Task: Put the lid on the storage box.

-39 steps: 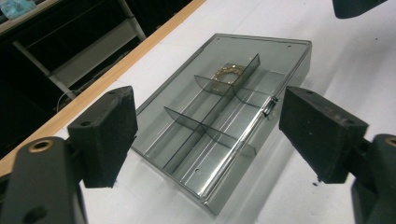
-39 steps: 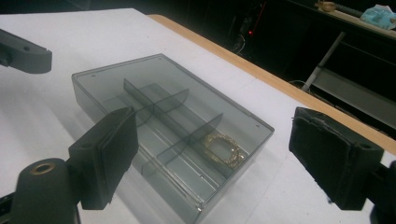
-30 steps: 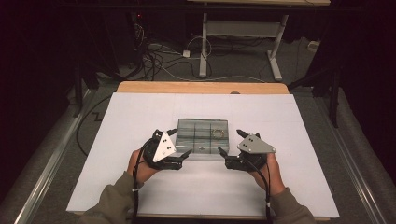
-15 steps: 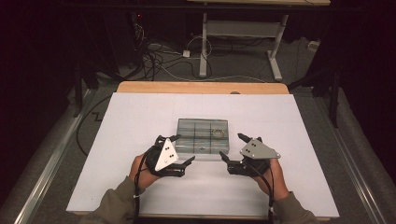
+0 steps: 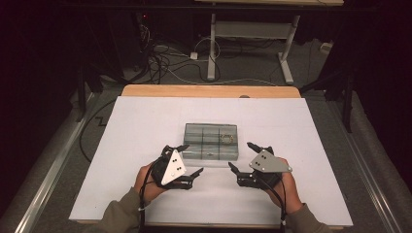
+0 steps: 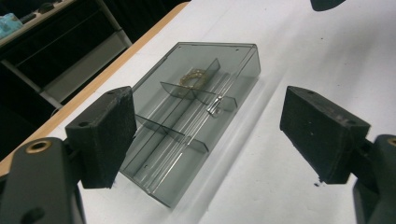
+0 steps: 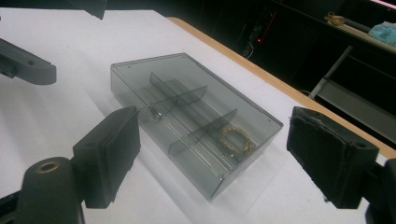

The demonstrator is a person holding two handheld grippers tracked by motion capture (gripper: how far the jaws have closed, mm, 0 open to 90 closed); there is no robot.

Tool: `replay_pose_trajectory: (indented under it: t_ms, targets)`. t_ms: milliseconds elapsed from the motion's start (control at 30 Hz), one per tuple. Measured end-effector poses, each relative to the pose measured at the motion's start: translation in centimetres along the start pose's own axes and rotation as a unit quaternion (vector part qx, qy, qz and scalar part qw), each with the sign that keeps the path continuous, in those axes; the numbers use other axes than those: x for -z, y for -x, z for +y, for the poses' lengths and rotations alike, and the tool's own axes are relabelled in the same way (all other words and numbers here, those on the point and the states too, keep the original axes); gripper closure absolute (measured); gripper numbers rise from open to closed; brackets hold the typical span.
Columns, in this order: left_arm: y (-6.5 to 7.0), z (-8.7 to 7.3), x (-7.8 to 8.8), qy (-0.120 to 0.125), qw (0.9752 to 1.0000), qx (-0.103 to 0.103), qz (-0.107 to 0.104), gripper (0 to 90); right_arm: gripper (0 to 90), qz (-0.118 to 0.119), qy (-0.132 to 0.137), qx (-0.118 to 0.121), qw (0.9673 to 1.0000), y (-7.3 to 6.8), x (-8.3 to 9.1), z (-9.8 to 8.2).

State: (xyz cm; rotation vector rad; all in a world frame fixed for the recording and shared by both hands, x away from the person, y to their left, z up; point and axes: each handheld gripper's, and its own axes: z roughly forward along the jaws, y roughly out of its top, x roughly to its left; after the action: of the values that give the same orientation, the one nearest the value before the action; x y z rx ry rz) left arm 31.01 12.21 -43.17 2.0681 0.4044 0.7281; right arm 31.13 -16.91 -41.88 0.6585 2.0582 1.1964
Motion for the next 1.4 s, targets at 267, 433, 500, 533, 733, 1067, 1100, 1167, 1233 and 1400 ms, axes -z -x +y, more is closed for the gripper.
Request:
replay_pose_trajectory:
  t_ms: [267, 433, 500, 533, 733, 1067, 1100, 1167, 1233, 1400]
  targets:
    - [0.2, -0.1, 0.7, 0.006, 1.0000, -0.003, 0.005, 17.5, 17.3, -0.006, 0.001, 0.005, 1.0000, -0.3, 0.7, -0.2]
    - [0.4, -0.1, 1.4, 0.009, 0.9999, -0.003, 0.006, 17.5, 17.2, -0.013, 0.003, 0.006, 0.9999, -0.3, 1.3, -0.3]
    - [0.5, -0.2, 1.7, 0.012, 0.9999, -0.001, 0.007, 17.5, 17.3, -0.012, 0.003, 0.006, 0.9999, -0.2, 1.6, -0.4]
    - [0.6, -0.2, 1.8, 0.012, 0.9999, -0.001, 0.007, 17.5, 17.2, -0.010, 0.001, 0.006, 0.9999, -0.2, 1.7, -0.4]
    - [0.7, -0.7, 2.5, 0.013, 0.9998, -0.002, 0.012, 17.5, 16.3, -0.014, -0.009, 0.012, 0.9998, -0.3, 2.2, -0.8]
    - [0.8, -2.3, 3.2, 0.000, 0.9998, -0.004, 0.021, 17.5, 16.3, -0.028, -0.013, 0.015, 0.9994, -0.2, 3.4, -1.9]
    - [0.8, -2.5, 3.4, -0.001, 0.9997, -0.003, 0.024, 17.5, 16.3, -0.028, -0.013, 0.013, 0.9994, -0.2, 3.6, -1.9]
    - [0.7, -2.9, 3.6, 0.000, 0.9997, -0.002, 0.026, 17.5, 16.3, -0.031, -0.014, 0.013, 0.9993, -0.1, 3.8, -2.2]
    - [0.6, -3.2, 3.9, -0.004, 0.9996, -0.003, 0.029, 17.5, 16.3, -0.033, -0.014, 0.008, 0.9993, 0.1, 4.1, -2.6]
    - [0.8, -4.5, 4.2, 0.014, 0.9989, 0.029, 0.035, 17.5, 16.3, -0.042, -0.019, 0.007, 0.9989, 0.4, 4.5, -3.3]
